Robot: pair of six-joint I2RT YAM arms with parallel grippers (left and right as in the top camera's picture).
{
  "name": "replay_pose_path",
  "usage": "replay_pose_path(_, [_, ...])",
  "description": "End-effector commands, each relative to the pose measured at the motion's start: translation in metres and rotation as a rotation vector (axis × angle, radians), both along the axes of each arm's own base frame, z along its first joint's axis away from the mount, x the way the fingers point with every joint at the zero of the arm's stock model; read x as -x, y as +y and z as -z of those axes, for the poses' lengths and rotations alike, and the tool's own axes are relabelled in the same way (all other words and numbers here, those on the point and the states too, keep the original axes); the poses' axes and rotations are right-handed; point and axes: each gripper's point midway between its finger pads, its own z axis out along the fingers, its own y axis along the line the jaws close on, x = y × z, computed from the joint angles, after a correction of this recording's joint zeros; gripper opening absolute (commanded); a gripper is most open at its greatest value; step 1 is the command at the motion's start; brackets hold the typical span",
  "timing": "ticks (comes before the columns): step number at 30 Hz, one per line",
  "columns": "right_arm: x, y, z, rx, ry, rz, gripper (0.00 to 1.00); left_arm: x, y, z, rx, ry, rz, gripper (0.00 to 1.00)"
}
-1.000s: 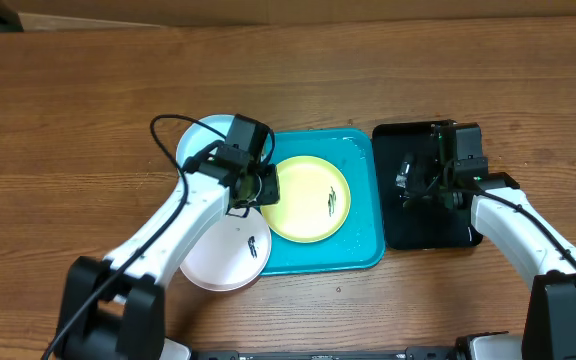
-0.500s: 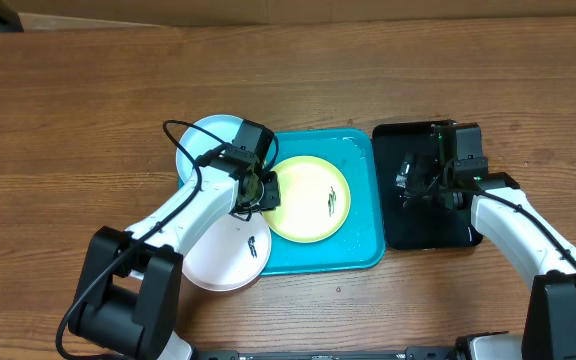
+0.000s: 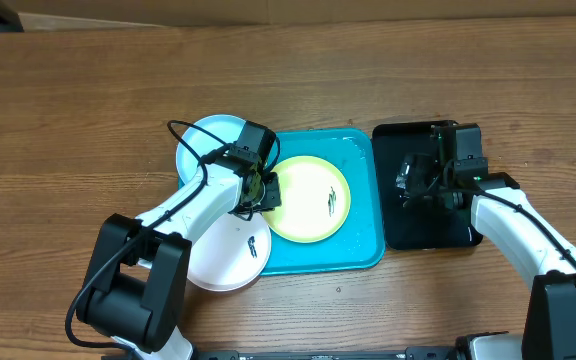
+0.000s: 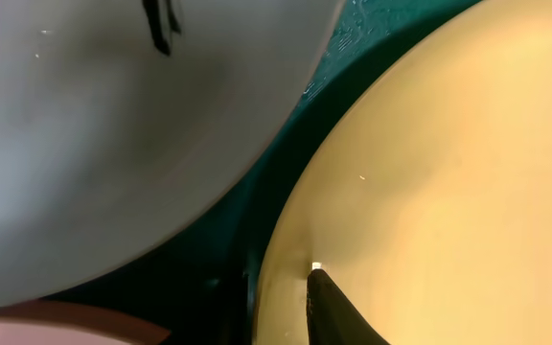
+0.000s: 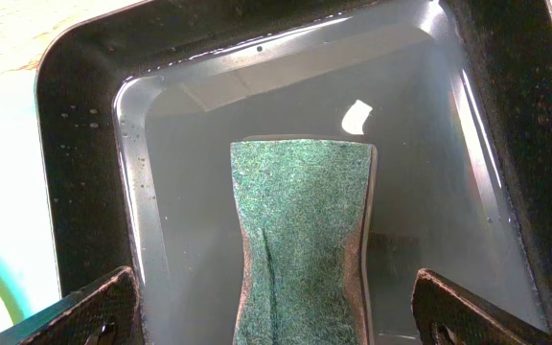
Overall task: Clean dirty plates on tray and stack at the side
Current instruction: 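Move left gripper to the yellow plate's left rim and grip it, then lower right gripper into the water and grasp the green sponge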
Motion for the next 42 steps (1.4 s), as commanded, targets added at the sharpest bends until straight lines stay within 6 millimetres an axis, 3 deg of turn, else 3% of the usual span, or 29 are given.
replay_pose_path(1, [0.000,0.000,0.002,0.003,0.001,-0.005,0.93,-0.011,-0.001,-0.009,0.003,-0.022,-0.013,0.24])
replay_pose_path(8, [0.000,0.000,0.002,0.003,0.001,-0.005,0.94,-0.012,0.002,-0.010,-0.011,-0.023,-0.012,0.11])
replay_pose_path(20, [0.001,0.000,0.003,0.009,0.004,-0.015,0.93,-0.011,0.006,-0.007,-0.036,-0.025,-0.012,0.04])
replay_pose_path(28, [0.006,-0.002,0.019,0.029,0.057,-0.025,0.75,-0.012,0.004,-0.008,-0.029,-0.033,-0.011,0.04])
replay_pose_path(34, [0.002,-0.006,0.039,0.058,0.080,-0.012,0.73,-0.013,0.004,-0.008,-0.027,-0.037,-0.011,0.04])
replay_pose_path(38, [-0.004,-0.007,0.033,0.062,0.057,-0.008,0.56,-0.013,0.004,-0.008,-0.027,-0.037,-0.011,0.04])
replay_pose_path(42, [-0.008,-0.006,0.027,0.059,0.039,-0.007,0.54,-0.013,0.004,-0.008,-0.027,-0.036,-0.011,0.05])
